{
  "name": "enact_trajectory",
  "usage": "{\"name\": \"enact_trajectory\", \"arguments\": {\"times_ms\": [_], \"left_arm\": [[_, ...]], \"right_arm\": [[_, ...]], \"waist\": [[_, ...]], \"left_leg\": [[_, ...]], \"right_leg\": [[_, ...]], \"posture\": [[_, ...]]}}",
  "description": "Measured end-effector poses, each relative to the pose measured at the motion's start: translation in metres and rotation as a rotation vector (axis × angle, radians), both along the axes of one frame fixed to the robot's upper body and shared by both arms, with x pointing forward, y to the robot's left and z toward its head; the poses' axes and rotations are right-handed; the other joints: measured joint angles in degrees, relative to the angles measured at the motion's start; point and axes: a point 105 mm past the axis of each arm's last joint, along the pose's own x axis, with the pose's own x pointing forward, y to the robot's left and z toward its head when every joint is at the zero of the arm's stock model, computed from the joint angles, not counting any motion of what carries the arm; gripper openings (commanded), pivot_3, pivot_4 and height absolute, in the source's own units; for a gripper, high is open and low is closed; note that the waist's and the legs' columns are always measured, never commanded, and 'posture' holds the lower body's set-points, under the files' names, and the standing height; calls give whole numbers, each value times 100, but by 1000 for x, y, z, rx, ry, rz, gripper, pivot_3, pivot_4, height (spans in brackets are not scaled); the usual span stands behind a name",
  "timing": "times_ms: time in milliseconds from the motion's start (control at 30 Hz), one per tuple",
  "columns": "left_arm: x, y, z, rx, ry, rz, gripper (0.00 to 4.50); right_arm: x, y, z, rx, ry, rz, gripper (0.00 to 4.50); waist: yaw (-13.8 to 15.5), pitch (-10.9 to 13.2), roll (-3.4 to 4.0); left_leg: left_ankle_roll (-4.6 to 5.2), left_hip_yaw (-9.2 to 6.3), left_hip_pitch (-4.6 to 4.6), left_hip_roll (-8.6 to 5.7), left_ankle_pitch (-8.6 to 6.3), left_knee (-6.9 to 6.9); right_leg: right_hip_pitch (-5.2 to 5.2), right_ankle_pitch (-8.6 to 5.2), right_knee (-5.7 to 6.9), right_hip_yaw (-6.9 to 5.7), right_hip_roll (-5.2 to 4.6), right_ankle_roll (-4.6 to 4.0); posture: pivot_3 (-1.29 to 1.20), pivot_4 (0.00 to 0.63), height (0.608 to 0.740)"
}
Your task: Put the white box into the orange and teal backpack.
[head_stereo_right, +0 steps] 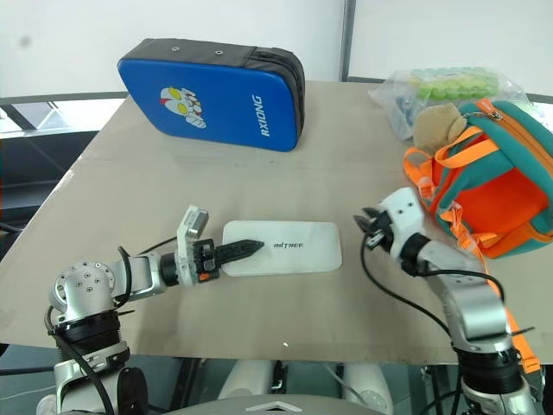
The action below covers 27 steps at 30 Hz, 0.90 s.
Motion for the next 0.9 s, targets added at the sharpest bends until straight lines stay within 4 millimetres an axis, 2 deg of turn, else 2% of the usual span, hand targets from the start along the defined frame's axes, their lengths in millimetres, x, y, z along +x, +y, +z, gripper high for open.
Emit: {"name": "enact_trajectory", "arguments": {"times_ms": [33,133,167,200,233,367,433,533,567,600,700,833,867,900], "left_arm": [[1,-2,1,-10,-2,4,1073],[4,0,3,-16,-14,25,1036],[7,-1,6,-15,-31,32,1034],[8,-1,7,-14,-39,37,1033],[13,0,11,-12,-62,54,1032],[23,1,15,-6,-98,86,1032],[28,-1,18,1,-124,91,1032],[33,-2,21,6,-152,105,1032],[34,-5,21,7,-161,103,1032],[34,-5,21,10,-169,107,1032],[32,-6,21,15,-192,120,1032],[30,-4,20,17,-211,155,1032],[30,-4,20,12,-216,171,1032],[31,-3,21,10,-224,192,1032]], "right_arm": [[-9,-8,8,26,0,-20,2695],[-26,-32,36,39,-46,-99,4230],[-29,-44,45,43,-65,-166,4500],[-29,-48,48,44,-69,-192,4500],[-29,-62,53,37,-67,-274,4500],[-19,-81,57,34,-52,-404,4500],[-3,-90,59,73,-45,-503,4500],[25,-93,58,110,-44,-575,4500],[34,-92,59,131,-50,-592,3990],[48,-91,58,132,-62,-604,3757],[73,-96,61,111,-111,-653,2238],[86,-93,63,104,-162,-632,334],[89,-90,63,105,-174,-605,43],[91,-85,65,93,-189,-570,43]], "waist": [[8,0,0],[-22,3,-2],[-39,3,-3],[-49,3,-4],[-62,4,-3],[-105,4,-4],[-147,6,-4],[-184,8,-5],[-179,11,-1],[-181,12,1],[-180,14,1],[-171,15,0],[-169,15,1],[-172,15,1]], "left_leg": [[0,-3,-4,1,0,0],[0,0,-4,1,0,-1],[0,1,-1,2,0,-1],[0,2,0,2,0,-1],[0,1,1,2,0,-1],[0,4,-2,1,0,-1],[0,9,-6,-1,0,-2],[0,24,-7,-1,0,-10],[0,27,-9,-2,0,-14],[0,30,-6,-2,0,-17],[0,38,-10,-1,0,-19],[0,38,-10,0,0,-21],[0,37,-10,0,0,-21],[0,37,-10,1,0,-20]], "right_leg": [[-1,0,0,-1,0,0],[-2,0,-2,0,0,0],[-2,0,-2,0,2,-1],[-2,1,-2,1,3,-1],[-3,1,-1,1,2,-2],[-6,1,-1,4,3,-4],[-8,1,-2,10,2,-4],[-18,1,-6,23,4,-2],[-21,1,-6,26,4,-2],[-21,2,-6,30,7,1],[-21,14,-8,32,7,21],[-21,15,-10,33,8,23],[-21,15,-10,33,8,23],[-21,15,-10,35,8,23]], "posture": [[0,150,740],[0,150,740],[0,150,740],[0,150,740],[0,150,740],[0,150,740],[0,150,740],[0,150,740],[0,150,740],[0,150,740],[0,150,740],[0,150,740],[0,150,740],[0,150,740]]}}
